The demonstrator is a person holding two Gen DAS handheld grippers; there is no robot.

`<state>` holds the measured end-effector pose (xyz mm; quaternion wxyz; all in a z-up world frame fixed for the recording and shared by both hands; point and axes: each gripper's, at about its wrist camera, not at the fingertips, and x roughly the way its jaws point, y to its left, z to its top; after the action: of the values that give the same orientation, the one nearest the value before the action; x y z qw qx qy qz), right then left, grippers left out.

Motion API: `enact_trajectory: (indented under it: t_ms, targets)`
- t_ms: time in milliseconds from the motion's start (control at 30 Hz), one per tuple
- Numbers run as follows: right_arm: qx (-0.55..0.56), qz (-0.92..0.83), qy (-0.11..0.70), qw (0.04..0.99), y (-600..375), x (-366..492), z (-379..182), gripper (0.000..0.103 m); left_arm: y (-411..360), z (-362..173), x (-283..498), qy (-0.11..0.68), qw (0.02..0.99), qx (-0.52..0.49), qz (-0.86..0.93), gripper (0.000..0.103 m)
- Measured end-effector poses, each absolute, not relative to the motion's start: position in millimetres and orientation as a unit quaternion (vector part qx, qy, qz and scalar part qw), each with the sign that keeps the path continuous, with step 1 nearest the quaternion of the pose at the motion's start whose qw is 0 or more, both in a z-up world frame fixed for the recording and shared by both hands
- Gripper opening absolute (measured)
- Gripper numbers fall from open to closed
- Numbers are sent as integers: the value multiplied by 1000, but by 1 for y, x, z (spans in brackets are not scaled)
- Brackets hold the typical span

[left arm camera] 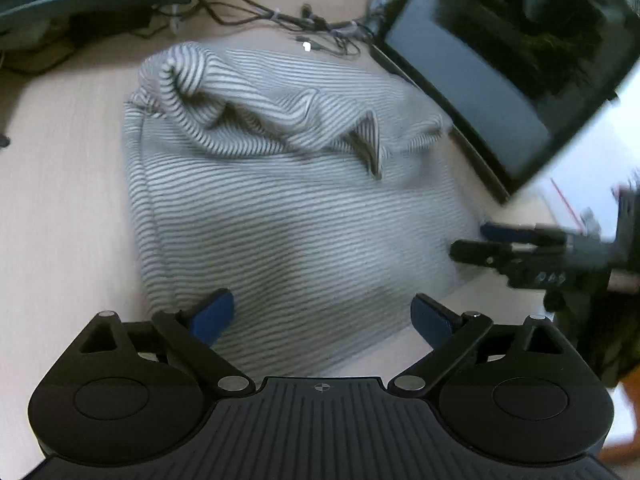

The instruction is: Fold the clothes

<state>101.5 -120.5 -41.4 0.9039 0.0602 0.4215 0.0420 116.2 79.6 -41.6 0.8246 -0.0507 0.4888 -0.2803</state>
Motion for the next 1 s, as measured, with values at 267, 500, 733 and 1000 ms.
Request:
enact_trajectory:
  t_ms: [267,500,733,1000]
  targets:
    - [73,49,393,915,-101,100,-5,103,87,-16,144,483,832,-50,-269,99]
    - [112,48,359,925,-119,144,1,103,85,6,164,455,853,-87,-242,99]
    - [254,25,396,882,-152,187,-9,83,102,23,212,422,856,-225,-198,101]
    - [221,46,415,882,-151,215,-27,53,86,-17,250,483,830,-238,-147,83]
